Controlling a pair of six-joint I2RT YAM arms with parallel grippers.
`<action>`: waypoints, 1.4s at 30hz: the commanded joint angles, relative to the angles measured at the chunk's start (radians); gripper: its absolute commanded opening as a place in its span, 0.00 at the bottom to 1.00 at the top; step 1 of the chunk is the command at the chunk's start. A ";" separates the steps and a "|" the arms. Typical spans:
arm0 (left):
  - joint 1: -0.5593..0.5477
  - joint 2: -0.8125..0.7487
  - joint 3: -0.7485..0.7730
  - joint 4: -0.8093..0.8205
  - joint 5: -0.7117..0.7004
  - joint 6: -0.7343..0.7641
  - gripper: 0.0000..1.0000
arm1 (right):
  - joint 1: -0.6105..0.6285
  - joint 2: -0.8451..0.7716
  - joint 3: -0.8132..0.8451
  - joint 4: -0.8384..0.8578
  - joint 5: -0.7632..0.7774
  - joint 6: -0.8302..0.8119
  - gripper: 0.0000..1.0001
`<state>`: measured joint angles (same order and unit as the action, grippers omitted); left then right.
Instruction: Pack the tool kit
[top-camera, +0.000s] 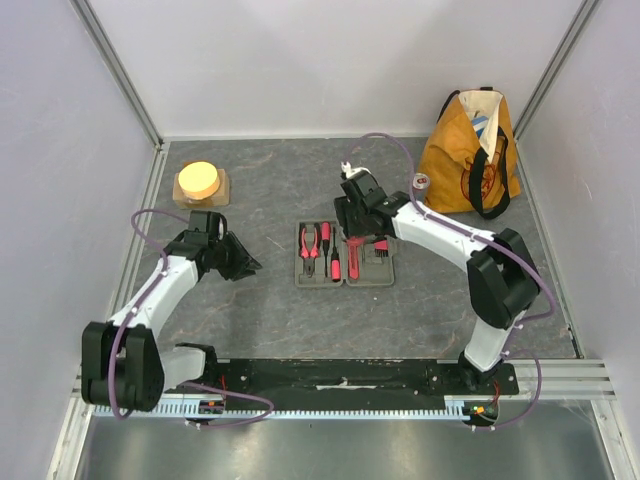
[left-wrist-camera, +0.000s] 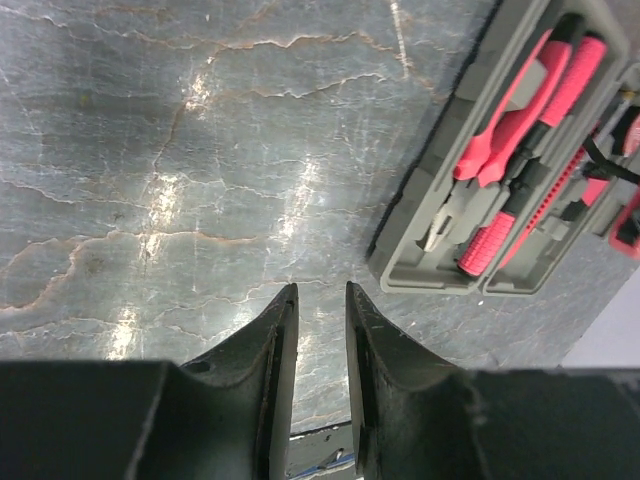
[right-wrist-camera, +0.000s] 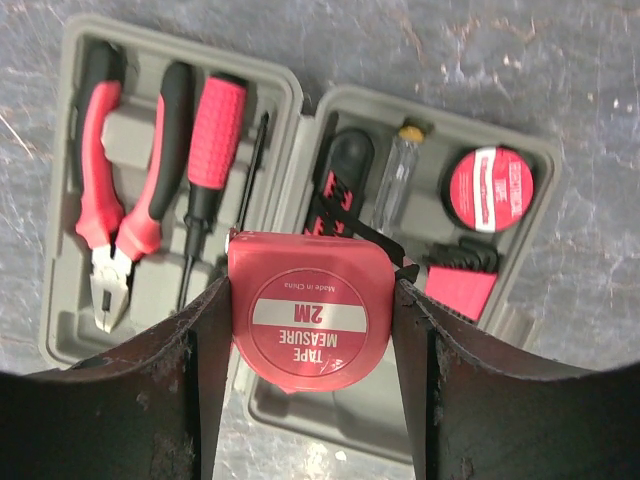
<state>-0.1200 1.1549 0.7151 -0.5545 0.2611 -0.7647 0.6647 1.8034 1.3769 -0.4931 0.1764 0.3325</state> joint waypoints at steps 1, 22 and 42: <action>-0.001 0.068 0.040 0.059 0.046 0.041 0.31 | -0.001 -0.097 -0.093 0.037 -0.018 0.037 0.44; -0.006 0.146 0.029 0.120 0.104 0.039 0.31 | 0.001 -0.266 -0.384 0.067 -0.003 0.086 0.42; -0.006 0.152 0.026 0.123 0.104 0.036 0.31 | 0.026 -0.262 -0.536 0.224 0.152 0.158 0.43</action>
<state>-0.1204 1.3037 0.7242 -0.4606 0.3435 -0.7574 0.6846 1.5604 0.8780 -0.3416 0.2481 0.4564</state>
